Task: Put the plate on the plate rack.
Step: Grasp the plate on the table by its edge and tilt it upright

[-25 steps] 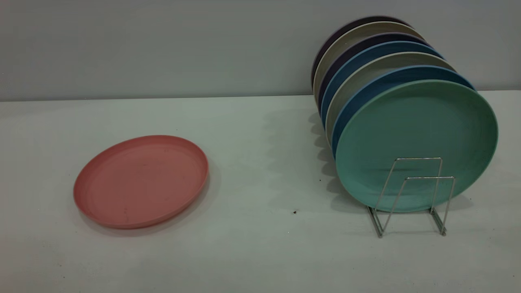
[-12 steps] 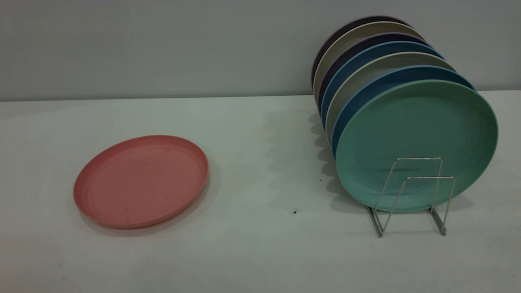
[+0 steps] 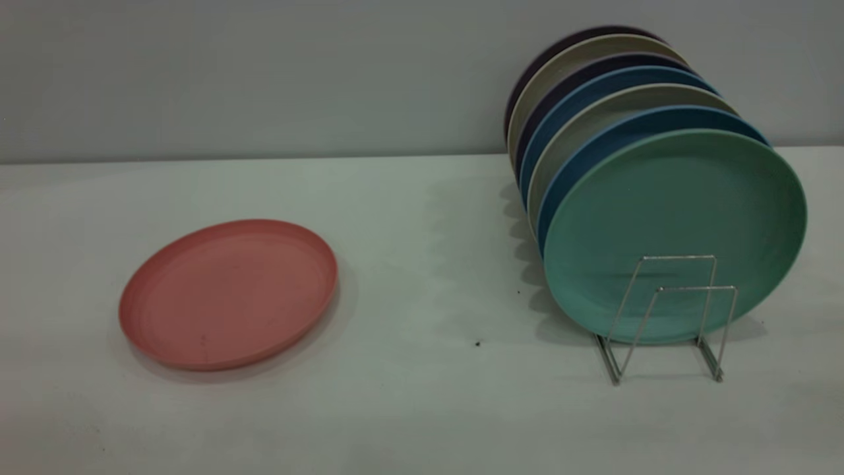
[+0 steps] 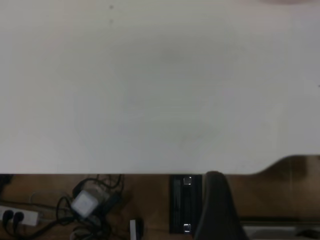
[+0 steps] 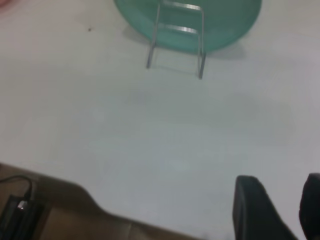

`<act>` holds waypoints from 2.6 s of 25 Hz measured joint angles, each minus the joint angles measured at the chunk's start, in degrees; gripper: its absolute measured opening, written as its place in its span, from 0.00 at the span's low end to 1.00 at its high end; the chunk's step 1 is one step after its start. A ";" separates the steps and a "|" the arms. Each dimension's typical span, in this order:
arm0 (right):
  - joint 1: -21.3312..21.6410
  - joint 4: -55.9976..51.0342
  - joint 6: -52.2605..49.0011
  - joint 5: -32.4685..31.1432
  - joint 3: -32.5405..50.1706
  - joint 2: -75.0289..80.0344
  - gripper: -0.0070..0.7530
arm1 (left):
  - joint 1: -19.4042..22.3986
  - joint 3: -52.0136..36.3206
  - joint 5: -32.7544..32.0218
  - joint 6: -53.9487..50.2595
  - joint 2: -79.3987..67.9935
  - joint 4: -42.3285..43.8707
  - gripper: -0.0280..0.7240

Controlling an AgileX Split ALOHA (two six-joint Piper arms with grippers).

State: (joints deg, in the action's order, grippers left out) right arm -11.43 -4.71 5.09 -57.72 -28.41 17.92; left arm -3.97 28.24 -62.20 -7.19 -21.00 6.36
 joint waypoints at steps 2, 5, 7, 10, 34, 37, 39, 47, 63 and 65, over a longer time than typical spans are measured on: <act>0.00 -0.85 0.63 2.61 -0.04 3.07 0.32 | 0.00 0.24 3.08 -0.97 -2.47 0.58 0.75; 0.00 -2.86 2.33 5.38 -0.04 7.77 0.32 | 0.00 0.24 6.86 -1.39 -6.86 0.77 0.75; 0.00 -4.73 3.80 7.30 -0.04 10.30 0.32 | 0.00 0.24 8.66 -1.39 -10.05 0.77 0.75; 0.00 -7.15 6.28 10.24 -0.04 13.91 0.32 | 0.00 0.24 12.43 -1.71 -15.66 0.82 0.75; 0.00 -15.97 17.86 14.70 -10.64 40.59 0.32 | 6.38 12.60 38.39 -6.09 -64.09 -0.84 0.75; 0.00 -18.75 20.42 15.03 -11.40 42.95 0.32 | 8.28 15.55 38.56 -3.10 -67.39 -3.35 0.75; 0.00 -21.12 22.42 15.10 -12.02 44.12 0.32 | 8.91 17.95 38.62 -0.18 -69.77 -6.36 0.75; 0.00 -34.16 32.67 15.09 -13.83 46.79 0.32 | 9.42 26.22 38.31 16.28 -80.44 -22.40 0.75; 0.00 -44.26 40.03 14.30 -13.91 50.08 0.32 | 9.42 34.35 39.19 25.28 -97.64 -27.56 0.75; 0.00 -44.26 40.03 14.36 -13.91 50.15 0.32 | 9.42 34.85 39.33 25.47 -98.54 -27.56 0.75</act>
State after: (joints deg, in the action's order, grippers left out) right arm -11.43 -48.97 45.12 -43.36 -42.32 68.07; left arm 5.45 63.09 -22.87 18.28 -119.54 -21.20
